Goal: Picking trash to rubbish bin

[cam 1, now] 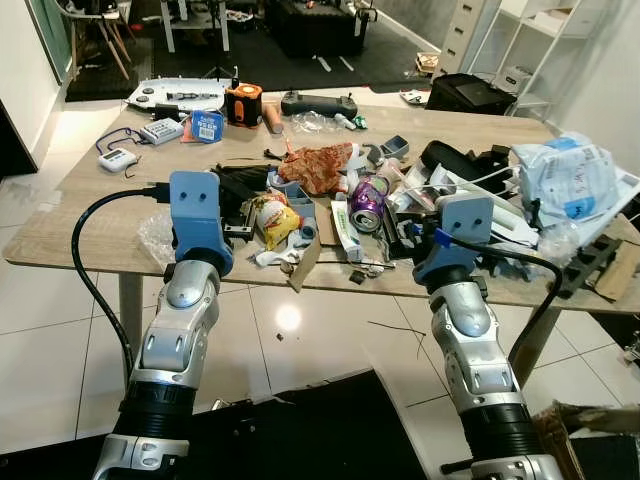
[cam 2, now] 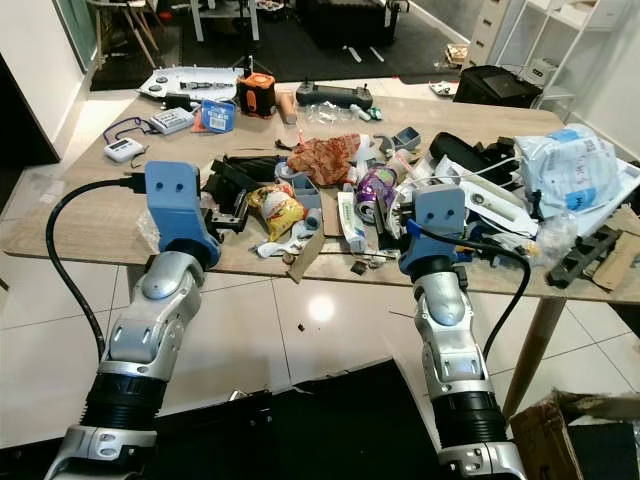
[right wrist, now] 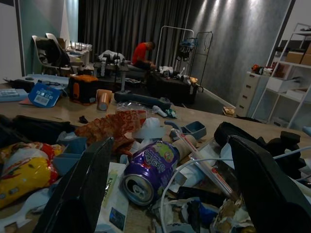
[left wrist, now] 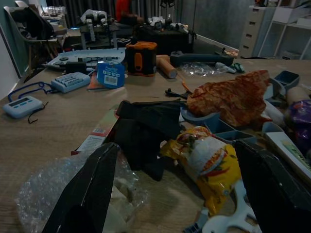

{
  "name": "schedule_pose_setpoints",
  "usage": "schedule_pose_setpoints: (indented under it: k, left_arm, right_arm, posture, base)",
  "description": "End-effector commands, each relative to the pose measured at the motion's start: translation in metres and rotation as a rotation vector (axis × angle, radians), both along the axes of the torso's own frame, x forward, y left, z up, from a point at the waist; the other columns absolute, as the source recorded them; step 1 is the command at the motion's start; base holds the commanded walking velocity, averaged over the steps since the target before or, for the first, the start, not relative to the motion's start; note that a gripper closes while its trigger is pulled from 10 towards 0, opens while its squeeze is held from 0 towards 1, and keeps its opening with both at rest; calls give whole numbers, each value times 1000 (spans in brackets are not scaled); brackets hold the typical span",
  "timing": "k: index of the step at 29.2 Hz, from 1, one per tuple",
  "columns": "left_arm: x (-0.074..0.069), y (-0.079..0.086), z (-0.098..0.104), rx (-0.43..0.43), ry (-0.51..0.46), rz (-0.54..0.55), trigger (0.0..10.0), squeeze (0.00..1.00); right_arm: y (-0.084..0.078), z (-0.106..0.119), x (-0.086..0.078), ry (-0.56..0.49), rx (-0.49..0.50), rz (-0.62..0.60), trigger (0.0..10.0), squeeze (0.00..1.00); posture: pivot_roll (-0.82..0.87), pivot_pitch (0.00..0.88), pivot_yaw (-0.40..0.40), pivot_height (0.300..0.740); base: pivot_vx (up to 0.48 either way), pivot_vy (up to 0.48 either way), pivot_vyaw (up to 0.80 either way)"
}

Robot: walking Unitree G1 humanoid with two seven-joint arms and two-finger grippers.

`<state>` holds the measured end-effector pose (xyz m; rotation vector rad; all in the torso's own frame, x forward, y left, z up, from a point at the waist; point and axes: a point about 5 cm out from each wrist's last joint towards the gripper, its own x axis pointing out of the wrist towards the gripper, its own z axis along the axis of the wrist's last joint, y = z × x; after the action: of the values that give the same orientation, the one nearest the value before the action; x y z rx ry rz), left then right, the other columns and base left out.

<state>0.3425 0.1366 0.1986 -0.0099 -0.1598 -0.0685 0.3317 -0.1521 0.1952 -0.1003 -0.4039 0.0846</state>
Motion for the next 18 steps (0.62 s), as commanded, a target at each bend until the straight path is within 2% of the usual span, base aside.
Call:
schedule_pose_setpoints:
  k: [1,12,16,18]
  left_arm:
    - [1,-3,-4,7,24,-13,10000,0]
    - [0,-4,-6,12,37,-24,10000,0]
    - [1,-3,-9,20,50,-7,10000,0]
    - [1,5,-10,27,52,46,10000,0]
  right_arm:
    - [-1,-6,-1,21,3,-6,10000,0]
    - [-1,-10,-3,36,15,0,10000,0]
    - [3,-11,-4,37,19,32,10000,0]
    - [13,-16,-6,59,-24,94,10000,0]
  posture:
    - [16,94,-20,740]
    - [14,89,-8,740]
    - [14,89,-8,740]
    - [13,88,-4,740]
  base:
    - [0,0,0]
    - [0,0,0]
    - [0,0,0]
    - [0,0,0]
